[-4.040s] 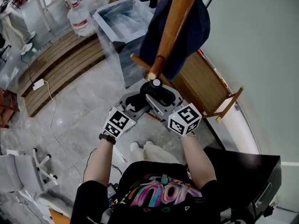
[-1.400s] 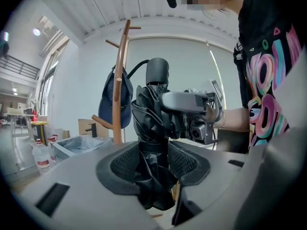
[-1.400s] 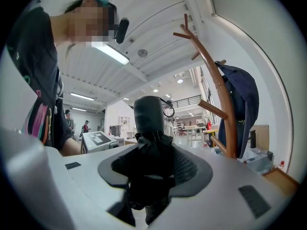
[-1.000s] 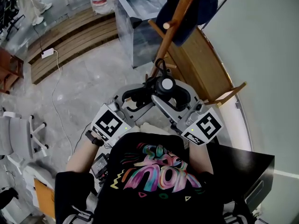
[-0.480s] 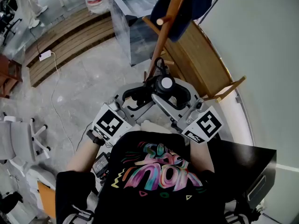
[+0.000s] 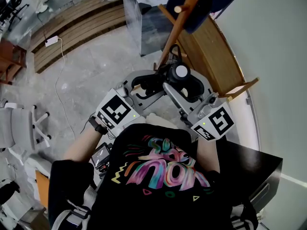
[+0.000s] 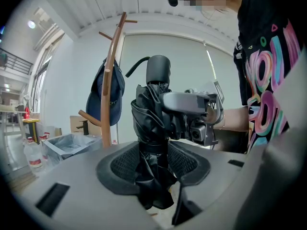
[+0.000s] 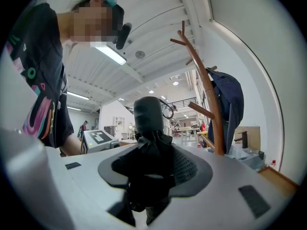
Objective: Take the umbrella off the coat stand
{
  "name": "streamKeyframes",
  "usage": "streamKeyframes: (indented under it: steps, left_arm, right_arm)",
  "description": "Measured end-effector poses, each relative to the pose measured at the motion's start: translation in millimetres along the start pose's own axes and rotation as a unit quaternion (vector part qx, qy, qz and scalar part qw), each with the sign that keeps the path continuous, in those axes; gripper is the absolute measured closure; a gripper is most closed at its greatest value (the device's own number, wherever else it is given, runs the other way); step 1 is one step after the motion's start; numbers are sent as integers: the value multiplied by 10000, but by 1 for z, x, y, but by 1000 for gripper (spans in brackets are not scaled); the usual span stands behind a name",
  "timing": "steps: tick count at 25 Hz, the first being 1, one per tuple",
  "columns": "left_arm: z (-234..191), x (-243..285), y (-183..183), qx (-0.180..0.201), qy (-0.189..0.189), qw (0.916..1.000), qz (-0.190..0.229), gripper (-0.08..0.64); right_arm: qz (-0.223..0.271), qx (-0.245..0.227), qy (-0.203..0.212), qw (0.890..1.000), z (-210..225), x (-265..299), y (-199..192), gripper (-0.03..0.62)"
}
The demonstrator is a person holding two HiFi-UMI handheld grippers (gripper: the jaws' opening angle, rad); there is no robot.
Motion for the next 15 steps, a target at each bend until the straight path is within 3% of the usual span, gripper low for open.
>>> streamKeyframes:
  steps: [15]
  left_arm:
    - [0, -1, 1, -12, -90, 10000, 4, 364]
  right_arm:
    - [-43, -3, -51, 10000, -2, 0, 2, 383]
Point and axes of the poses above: the fingertips, and each gripper's own axes: x forward along the fingers, z to its right, y out of its top, the point moved 8 cm from there along -x, backward along the fingers, and after that the axes turned 7 degrees about -x, right-handed, at the moved point
